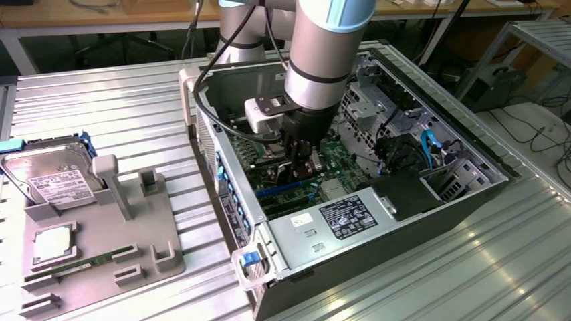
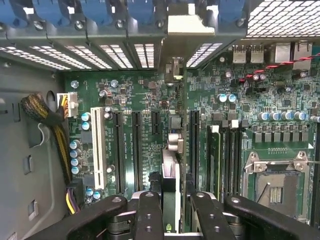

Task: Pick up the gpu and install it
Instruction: 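Insert the gpu into the slot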

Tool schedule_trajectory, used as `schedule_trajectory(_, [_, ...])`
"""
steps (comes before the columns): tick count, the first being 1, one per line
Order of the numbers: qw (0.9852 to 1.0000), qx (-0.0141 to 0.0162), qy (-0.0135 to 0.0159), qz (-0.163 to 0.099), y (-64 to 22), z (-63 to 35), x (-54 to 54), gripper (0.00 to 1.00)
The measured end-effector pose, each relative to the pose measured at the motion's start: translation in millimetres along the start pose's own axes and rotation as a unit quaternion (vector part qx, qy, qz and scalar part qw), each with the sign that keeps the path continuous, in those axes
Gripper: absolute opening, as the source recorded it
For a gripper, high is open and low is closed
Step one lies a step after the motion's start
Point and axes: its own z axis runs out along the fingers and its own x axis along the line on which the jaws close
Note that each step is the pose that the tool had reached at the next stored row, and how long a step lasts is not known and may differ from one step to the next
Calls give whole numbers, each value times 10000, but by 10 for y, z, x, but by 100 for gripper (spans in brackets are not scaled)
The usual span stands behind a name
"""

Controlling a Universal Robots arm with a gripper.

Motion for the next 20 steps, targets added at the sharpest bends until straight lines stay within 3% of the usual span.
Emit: schedule_trajectory(20, [10000, -16, -2, 0, 27, 114, -2, 27])
